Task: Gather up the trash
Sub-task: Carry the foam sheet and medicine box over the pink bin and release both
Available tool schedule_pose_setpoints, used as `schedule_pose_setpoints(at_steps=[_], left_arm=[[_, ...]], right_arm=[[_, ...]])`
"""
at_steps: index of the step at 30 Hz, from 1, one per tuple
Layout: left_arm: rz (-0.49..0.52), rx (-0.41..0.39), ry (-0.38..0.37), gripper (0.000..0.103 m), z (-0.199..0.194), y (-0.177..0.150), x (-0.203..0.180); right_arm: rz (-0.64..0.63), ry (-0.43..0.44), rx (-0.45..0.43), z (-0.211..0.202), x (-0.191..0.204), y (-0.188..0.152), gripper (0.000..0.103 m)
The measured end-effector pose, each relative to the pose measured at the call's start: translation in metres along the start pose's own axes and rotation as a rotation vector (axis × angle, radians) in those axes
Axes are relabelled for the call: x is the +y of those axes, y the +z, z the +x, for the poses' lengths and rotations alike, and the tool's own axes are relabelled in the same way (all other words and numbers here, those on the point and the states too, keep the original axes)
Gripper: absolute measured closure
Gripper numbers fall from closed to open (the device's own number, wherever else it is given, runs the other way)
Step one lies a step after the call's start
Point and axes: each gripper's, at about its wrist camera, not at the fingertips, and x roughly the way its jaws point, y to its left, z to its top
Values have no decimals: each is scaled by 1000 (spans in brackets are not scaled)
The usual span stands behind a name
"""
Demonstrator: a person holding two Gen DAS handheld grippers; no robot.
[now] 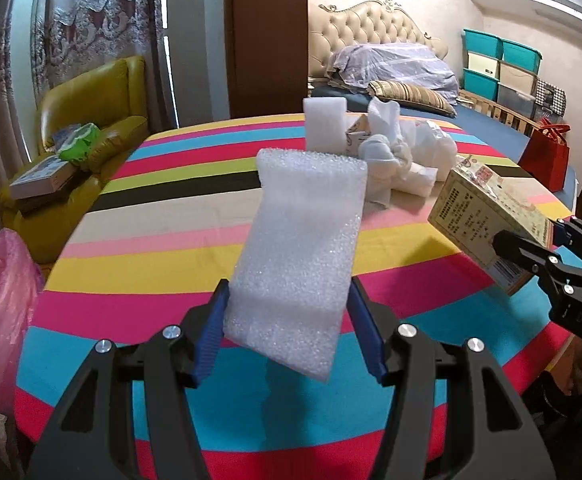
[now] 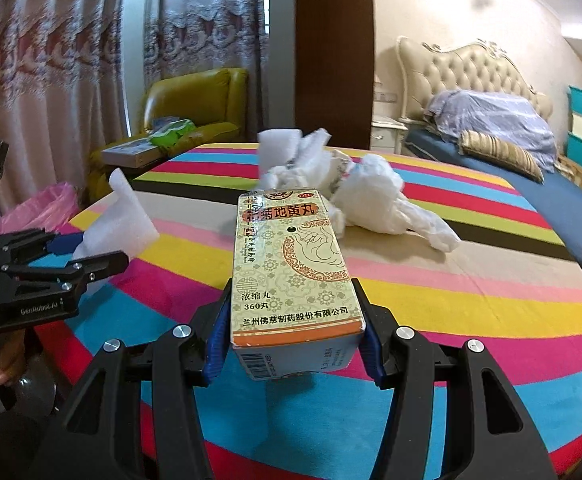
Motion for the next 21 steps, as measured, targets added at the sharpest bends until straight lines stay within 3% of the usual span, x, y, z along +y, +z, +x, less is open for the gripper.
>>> schedule_pose_setpoints(at_steps=[12,21], left_arm=[[-25,-14,41,46,-28,-23,41],[-71,-45,102,46,-60,-40,79]], right_arm=[[-107,77,2,-1,36,13,51],[-205,188,35,9,81,31,51]])
